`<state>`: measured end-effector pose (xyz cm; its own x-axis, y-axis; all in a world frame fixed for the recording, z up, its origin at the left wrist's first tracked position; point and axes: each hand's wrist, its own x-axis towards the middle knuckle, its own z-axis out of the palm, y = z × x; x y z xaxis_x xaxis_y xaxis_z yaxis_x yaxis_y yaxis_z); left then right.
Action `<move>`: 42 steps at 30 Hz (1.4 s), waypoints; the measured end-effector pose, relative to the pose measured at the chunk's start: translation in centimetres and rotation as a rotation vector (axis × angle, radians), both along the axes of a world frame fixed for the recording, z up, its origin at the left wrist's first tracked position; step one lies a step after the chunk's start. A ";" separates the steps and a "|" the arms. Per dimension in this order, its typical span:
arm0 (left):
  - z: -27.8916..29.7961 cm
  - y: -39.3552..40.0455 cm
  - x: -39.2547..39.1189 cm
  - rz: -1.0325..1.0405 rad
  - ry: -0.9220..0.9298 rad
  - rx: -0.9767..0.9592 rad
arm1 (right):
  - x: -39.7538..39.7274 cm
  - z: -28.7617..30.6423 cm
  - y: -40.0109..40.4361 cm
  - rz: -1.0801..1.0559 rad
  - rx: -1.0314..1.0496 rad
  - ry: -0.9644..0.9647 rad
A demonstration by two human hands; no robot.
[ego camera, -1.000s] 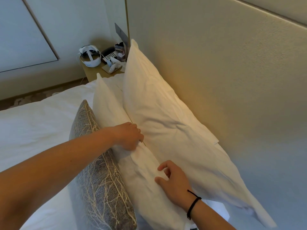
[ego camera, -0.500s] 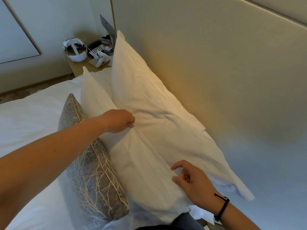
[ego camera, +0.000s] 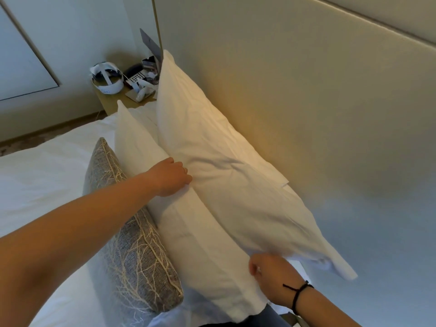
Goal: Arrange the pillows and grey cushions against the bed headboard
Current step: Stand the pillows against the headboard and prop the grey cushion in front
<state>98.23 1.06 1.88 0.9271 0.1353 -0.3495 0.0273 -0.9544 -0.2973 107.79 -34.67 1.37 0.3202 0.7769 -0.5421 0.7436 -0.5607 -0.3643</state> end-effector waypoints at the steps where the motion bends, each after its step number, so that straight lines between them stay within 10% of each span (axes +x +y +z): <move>1: -0.2 0.0 -0.2 -0.006 0.023 0.051 | -0.3 -0.4 0.8 0.074 -0.044 -0.042; 7: -0.2 0.3 0.3 0.060 -0.105 -0.013 | -3.0 0.3 8.6 0.153 0.241 -0.166; 20: 1.0 5.9 1.2 0.061 -0.060 -0.164 | -1.5 -0.7 25.1 -0.221 0.396 0.299; 33: 0.5 18.2 2.9 0.211 0.224 0.196 | -0.4 -1.5 29.6 -0.066 0.462 0.109; 42: 1.6 19.2 4.6 0.320 -0.089 0.351 | 0.3 -0.9 29.4 0.188 0.360 -0.174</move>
